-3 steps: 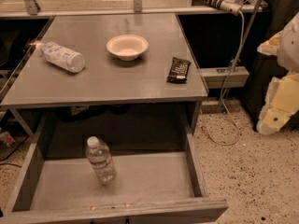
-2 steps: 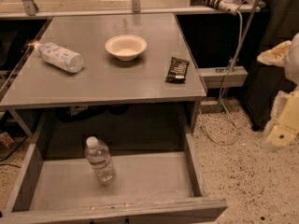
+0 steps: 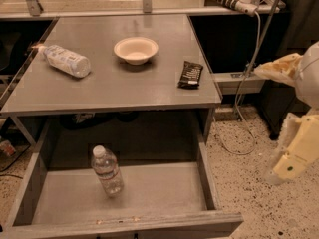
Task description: Pick water bottle from top drawer and place on counter
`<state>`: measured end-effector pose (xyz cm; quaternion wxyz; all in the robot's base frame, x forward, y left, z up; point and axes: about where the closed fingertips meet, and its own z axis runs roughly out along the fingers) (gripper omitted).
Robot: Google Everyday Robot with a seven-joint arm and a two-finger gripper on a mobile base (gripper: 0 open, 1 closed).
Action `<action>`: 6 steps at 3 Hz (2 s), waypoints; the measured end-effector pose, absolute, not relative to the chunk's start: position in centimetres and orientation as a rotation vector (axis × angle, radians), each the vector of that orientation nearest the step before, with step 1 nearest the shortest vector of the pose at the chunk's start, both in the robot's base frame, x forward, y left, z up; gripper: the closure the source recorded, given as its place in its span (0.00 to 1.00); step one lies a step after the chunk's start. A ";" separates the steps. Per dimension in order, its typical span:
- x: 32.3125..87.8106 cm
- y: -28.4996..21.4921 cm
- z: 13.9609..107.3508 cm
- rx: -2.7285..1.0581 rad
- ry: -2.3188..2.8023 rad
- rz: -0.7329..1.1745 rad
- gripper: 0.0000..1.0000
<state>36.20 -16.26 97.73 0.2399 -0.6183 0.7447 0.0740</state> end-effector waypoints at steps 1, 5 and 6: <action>37.1 -16.6 96.8 -1.668 2.015 0.202 0.00; 39.6 -10.7 91.2 -1.696 1.887 0.397 0.00; 38.8 -7.1 89.5 -1.704 1.826 0.493 0.00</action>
Offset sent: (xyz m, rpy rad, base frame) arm 0.0458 0.0420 -0.0765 0.1747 -0.0133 0.0456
